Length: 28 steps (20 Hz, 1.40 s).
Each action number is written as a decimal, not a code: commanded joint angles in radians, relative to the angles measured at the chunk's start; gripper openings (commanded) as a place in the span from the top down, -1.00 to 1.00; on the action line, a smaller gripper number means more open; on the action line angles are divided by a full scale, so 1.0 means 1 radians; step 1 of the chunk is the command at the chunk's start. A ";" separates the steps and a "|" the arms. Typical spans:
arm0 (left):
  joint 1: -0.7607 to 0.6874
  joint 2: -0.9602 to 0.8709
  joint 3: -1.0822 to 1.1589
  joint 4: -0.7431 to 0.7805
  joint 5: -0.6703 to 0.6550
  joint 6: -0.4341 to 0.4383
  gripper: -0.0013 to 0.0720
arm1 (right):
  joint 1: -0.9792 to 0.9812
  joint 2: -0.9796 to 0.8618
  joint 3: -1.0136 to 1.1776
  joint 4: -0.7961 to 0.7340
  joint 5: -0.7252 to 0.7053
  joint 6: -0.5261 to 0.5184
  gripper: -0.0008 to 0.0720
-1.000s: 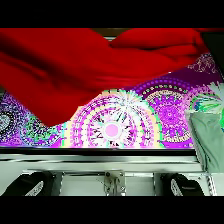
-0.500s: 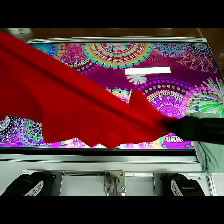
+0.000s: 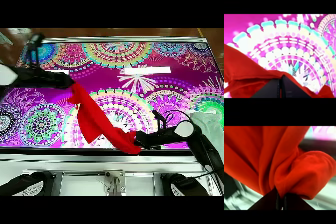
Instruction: Fold the shirts.
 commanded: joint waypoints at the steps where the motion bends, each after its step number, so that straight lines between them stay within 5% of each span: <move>1: 0.000 -0.198 -0.028 -0.122 0.225 0.006 0.86 | 0.026 -0.086 -0.047 0.060 -0.410 0.006 0.80; 3: 0.000 -0.294 -0.028 -0.127 0.236 0.003 0.84 | 0.026 -0.106 -0.047 0.060 -0.644 0.007 0.80; 4: 0.002 -0.332 -0.027 -0.136 0.188 0.003 0.61 | 0.026 -0.113 -0.047 0.060 -0.749 0.010 0.80; 6: 0.016 -0.375 -0.028 -0.135 0.051 0.003 -0.72 | 0.026 -0.115 -0.047 0.060 -0.897 0.021 0.80; 7: 0.032 -0.378 -0.028 -0.132 -0.019 0.003 -0.80 | 0.026 -0.115 -0.047 0.061 -0.934 0.022 0.80; 12: 0.096 -0.241 -0.133 -0.084 -0.362 0.058 -0.80 | 0.026 -0.114 -0.047 0.050 -0.860 0.013 0.80; 15: 0.090 -0.052 -0.462 -0.100 -0.165 0.032 -0.83 | 0.026 -0.114 -0.047 0.025 -0.753 0.010 0.80; 17: 0.087 0.035 -0.678 -0.213 0.004 -0.038 -0.83 | 0.026 -0.114 -0.048 0.025 -0.709 -0.014 0.80; 19: 0.076 0.042 -0.805 -0.367 0.116 -0.013 -0.84 | 0.026 -0.114 -0.047 0.026 -0.699 -0.040 0.80; 28: -0.109 -0.063 -0.798 -0.559 0.441 0.003 -0.83 | 0.026 -0.114 -0.047 0.039 -0.712 -0.043 0.80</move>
